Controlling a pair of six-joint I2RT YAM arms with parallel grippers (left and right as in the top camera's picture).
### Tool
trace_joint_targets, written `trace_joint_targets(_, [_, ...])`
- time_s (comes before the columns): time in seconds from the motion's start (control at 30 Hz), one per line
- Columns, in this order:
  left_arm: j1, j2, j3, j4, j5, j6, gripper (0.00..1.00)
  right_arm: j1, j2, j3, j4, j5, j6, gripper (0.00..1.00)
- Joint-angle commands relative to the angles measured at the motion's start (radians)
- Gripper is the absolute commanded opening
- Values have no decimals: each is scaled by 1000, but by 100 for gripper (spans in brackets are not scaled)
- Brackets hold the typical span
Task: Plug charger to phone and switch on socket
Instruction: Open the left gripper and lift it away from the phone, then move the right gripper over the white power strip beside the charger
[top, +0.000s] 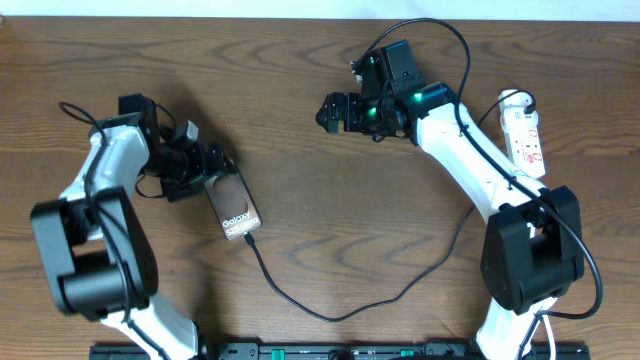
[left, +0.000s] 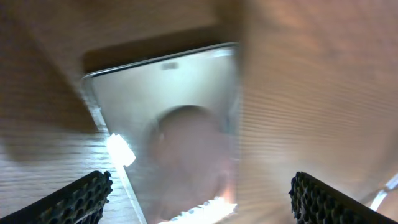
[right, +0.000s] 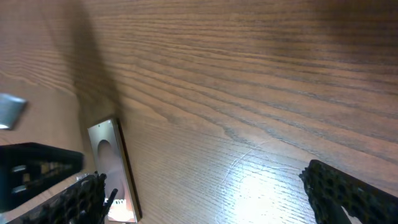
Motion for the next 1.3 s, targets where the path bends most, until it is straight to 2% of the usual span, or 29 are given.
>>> trace_joint_targets(0.0, [2, -121, -2, 12, 165, 74, 94, 5, -14, 18, 0, 14, -33, 99])
trace_joint_targets(0.17, [2, -338, -2, 54, 174, 82, 94, 2, -14, 18, -2, 14, -37, 99])
trace_joint_targets(0.37, [3, -551, -2, 95, 153, 156, 94, -8, -14, 18, -4, 14, -36, 99])
trace_joint_targets(0.53, [2, -723, -2, 133, -45, 158, 94, -24, -14, 18, -5, 59, -36, 99])
trace_joint_targets(0.77, [2, -799, -2, 143, -170, 158, 94, -32, -14, 18, -17, 199, -36, 99])
trace_joint_targets(0.93, [3, -801, -2, 176, -188, 158, 94, -33, -14, 18, -35, 281, -36, 99])
trace_joint_targets(1.13, [4, -801, -2, 222, -245, 158, 95, -62, -15, 22, -44, 282, -43, 99])
trace_joint_targets(1.27, [5, -801, -2, 224, -262, 158, 94, -145, -19, 87, -144, 244, -49, 99])
